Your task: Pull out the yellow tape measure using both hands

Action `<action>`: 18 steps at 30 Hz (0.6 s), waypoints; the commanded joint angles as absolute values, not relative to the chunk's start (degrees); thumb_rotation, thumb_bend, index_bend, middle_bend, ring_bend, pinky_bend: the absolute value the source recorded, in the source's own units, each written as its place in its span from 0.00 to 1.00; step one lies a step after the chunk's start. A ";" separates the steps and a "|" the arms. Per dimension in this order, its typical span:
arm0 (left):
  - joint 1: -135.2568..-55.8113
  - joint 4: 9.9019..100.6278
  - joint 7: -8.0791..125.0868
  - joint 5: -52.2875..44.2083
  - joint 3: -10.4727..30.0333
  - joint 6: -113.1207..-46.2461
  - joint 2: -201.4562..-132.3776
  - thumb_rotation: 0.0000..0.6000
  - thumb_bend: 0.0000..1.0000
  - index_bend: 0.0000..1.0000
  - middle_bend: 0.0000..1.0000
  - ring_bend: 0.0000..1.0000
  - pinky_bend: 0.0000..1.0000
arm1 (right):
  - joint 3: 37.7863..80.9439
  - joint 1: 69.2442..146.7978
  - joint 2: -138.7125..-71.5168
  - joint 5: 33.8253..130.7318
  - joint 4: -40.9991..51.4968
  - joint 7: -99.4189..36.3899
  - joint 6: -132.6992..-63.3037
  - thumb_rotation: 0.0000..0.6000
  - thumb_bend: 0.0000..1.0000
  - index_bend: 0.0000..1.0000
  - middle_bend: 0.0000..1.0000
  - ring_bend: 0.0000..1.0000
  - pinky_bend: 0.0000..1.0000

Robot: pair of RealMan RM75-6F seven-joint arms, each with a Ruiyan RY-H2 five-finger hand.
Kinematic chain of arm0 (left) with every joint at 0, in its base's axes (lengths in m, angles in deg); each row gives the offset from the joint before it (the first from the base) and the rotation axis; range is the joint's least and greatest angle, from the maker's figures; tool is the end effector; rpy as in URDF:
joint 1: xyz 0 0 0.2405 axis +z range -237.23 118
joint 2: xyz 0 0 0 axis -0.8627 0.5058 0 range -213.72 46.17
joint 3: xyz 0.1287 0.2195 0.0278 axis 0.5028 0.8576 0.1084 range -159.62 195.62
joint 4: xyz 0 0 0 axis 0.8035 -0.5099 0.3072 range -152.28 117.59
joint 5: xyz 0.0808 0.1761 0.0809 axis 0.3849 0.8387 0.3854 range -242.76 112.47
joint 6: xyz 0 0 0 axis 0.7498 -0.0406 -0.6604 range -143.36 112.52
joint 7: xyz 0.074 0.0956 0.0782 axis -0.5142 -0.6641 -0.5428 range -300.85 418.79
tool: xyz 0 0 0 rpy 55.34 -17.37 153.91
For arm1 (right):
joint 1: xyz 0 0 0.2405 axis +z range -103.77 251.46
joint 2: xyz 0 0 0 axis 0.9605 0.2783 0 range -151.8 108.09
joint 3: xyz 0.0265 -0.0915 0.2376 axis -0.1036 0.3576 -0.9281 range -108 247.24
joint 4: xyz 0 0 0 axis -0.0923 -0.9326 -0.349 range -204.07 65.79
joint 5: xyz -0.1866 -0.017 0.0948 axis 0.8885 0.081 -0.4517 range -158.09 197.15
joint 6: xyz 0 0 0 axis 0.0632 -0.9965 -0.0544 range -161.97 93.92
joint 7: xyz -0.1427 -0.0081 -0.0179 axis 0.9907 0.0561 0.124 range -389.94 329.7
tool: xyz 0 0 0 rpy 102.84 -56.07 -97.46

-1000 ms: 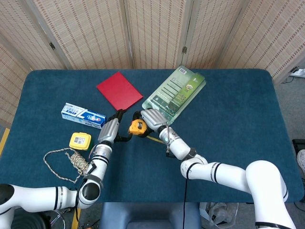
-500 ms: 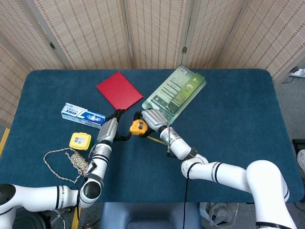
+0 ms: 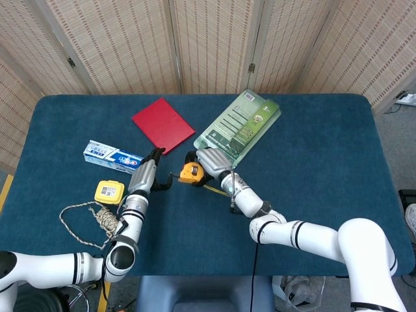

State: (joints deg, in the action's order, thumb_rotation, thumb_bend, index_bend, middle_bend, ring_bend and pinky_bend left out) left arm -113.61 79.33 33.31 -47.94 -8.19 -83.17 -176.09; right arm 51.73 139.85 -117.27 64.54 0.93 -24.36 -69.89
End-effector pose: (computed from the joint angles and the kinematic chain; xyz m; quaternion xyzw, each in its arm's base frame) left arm -0.0733 0.3695 -0.0051 -0.5220 -0.6314 -0.3948 0.4159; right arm -0.0292 -0.4221 -0.0530 0.7227 -0.4897 0.3922 0.2900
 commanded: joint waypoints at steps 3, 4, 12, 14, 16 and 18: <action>-113.17 79.82 33.72 -48.35 -8.53 -82.78 -175.39 1.00 0.50 0.00 0.00 0.00 0.05 | 51.80 139.80 -117.09 64.49 0.94 -24.37 -69.89 1.00 0.21 0.64 0.56 0.45 0.20; -113.10 79.94 33.85 -48.46 -8.64 -82.67 -175.27 1.00 0.51 0.01 0.00 0.00 0.05 | 51.80 139.80 -117.06 64.49 0.96 -24.35 -69.91 1.00 0.21 0.64 0.56 0.46 0.20; -112.97 79.91 34.96 -48.54 -9.13 -82.57 -175.41 1.00 0.55 0.32 0.00 0.00 0.05 | 51.99 139.83 -116.74 63.95 1.14 -24.12 -69.82 1.00 0.21 0.64 0.56 0.46 0.20; -112.87 79.64 35.89 -48.01 -9.39 -82.74 -175.90 1.00 0.58 0.36 0.00 0.00 0.05 | 52.07 139.86 -116.64 63.76 1.17 -23.97 -69.81 1.00 0.21 0.64 0.56 0.46 0.20; -112.76 79.50 36.51 -47.71 -9.54 -82.73 -176.21 1.00 0.61 0.41 0.00 0.00 0.05 | 52.11 139.87 -116.60 63.62 1.20 -23.89 -69.87 1.00 0.21 0.64 0.56 0.46 0.20; -112.75 79.40 36.62 -47.67 -9.57 -82.72 -176.28 1.00 0.64 0.45 0.00 0.00 0.05 | 52.12 139.88 -116.56 63.56 1.22 -23.83 -69.95 1.00 0.21 0.64 0.56 0.46 0.20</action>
State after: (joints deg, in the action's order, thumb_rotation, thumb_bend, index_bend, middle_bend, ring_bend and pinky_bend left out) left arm -112.77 79.40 36.61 -47.68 -9.56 -82.71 -176.27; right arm 52.13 139.88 -116.56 63.55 1.21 -23.82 -69.94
